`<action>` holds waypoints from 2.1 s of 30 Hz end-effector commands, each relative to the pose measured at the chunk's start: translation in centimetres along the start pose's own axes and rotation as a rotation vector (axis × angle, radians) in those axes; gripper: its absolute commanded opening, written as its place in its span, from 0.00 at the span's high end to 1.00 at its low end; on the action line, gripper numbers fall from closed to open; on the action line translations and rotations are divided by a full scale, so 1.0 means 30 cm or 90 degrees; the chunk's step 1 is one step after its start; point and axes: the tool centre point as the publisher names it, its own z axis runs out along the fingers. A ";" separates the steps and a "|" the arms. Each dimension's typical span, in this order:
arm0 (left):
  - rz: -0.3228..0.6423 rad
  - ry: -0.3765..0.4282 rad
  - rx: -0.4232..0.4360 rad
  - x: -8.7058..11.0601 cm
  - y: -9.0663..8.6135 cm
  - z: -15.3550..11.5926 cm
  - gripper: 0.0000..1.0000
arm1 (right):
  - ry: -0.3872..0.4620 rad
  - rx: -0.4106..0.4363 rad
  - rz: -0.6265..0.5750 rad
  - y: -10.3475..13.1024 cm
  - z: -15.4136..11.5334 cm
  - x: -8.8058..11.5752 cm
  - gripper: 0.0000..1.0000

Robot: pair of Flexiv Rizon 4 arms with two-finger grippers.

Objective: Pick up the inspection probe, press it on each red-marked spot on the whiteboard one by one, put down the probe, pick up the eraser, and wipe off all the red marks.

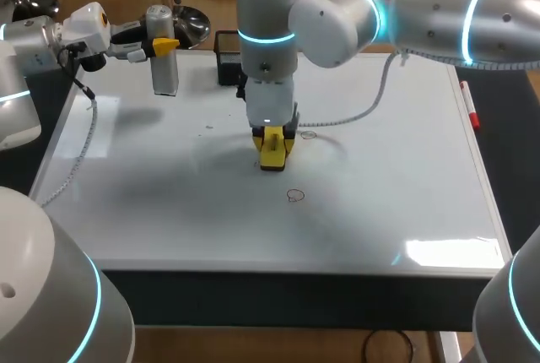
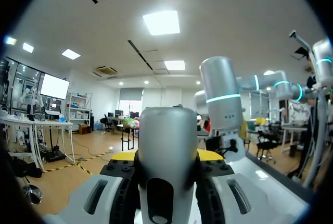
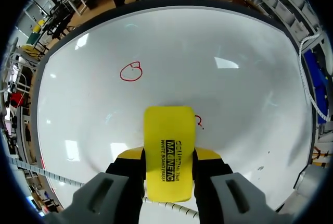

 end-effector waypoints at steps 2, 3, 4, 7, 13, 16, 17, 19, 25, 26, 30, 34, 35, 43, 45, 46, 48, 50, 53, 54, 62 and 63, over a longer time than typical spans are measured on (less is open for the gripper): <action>0.001 -0.003 0.000 0.005 -0.005 0.001 1.00 | 0.002 0.012 -0.009 0.006 -0.041 -0.004 1.00; 0.001 -0.003 0.000 0.005 -0.005 0.001 1.00 | 0.000 0.014 -0.012 0.010 -0.049 -0.009 1.00; 0.001 -0.003 0.000 0.005 -0.005 0.001 1.00 | -0.003 0.016 -0.013 0.016 -0.056 -0.017 1.00; 0.001 -0.003 0.000 0.005 -0.005 0.001 1.00 | -0.010 0.020 -0.020 0.036 -0.071 -0.041 1.00; 0.001 -0.003 0.000 0.005 -0.005 0.001 1.00 | -0.017 0.021 -0.044 0.098 -0.067 -0.107 1.00; 0.001 -0.003 0.000 0.005 -0.005 0.001 1.00 | -0.019 0.015 -0.059 0.125 -0.055 -0.137 1.00; 0.001 -0.003 0.000 0.005 -0.005 0.001 1.00 | -0.018 0.013 -0.064 0.133 -0.049 -0.148 1.00; 0.001 -0.003 0.000 0.005 -0.005 0.001 1.00 | -0.014 0.012 -0.076 0.145 -0.037 -0.168 1.00; 0.001 -0.003 0.000 0.005 -0.005 0.001 1.00 | -0.002 0.014 -0.096 0.162 -0.014 -0.204 1.00; 0.001 -0.003 0.000 0.005 -0.005 0.001 1.00 | -0.002 0.014 -0.097 0.164 -0.009 -0.206 1.00; 0.001 -0.003 0.000 0.005 -0.005 0.001 1.00 | -0.001 0.012 -0.096 0.158 0.007 -0.194 1.00; 0.001 -0.003 0.000 0.005 -0.005 0.001 1.00 | -0.001 0.010 -0.088 0.156 0.018 -0.178 1.00; 0.001 -0.003 0.000 0.005 -0.005 0.001 1.00 | -0.001 0.009 -0.088 0.156 0.022 -0.174 1.00; 0.001 -0.003 0.000 0.005 -0.005 0.001 1.00 | 0.002 -0.004 -0.053 0.131 0.063 -0.094 1.00; 0.001 -0.003 0.000 0.005 -0.005 0.001 1.00 | 0.005 -0.005 -0.041 0.122 0.070 -0.069 1.00; 0.001 -0.003 0.000 0.005 -0.005 0.001 1.00 | 0.003 -0.009 -0.037 0.118 0.073 -0.056 1.00; 0.001 -0.003 0.000 0.005 -0.005 0.001 1.00 | 0.009 -0.009 -0.029 0.109 0.079 -0.034 1.00; 0.001 -0.003 0.000 0.005 -0.005 0.001 1.00 | 0.012 -0.012 -0.021 0.098 0.084 -0.014 1.00; 0.001 -0.003 0.000 0.005 -0.005 0.001 1.00 | 0.014 -0.012 -0.014 0.085 0.080 0.005 1.00; 0.001 -0.003 0.000 0.005 -0.005 0.001 1.00 | 0.014 -0.012 -0.013 0.081 0.079 0.009 1.00; 0.001 -0.003 0.000 0.005 -0.005 0.001 1.00 | 0.014 -0.004 -0.006 0.065 0.060 0.015 1.00; 0.001 -0.003 0.000 0.005 -0.005 0.001 1.00 | 0.013 -0.002 -0.008 0.065 0.053 0.013 1.00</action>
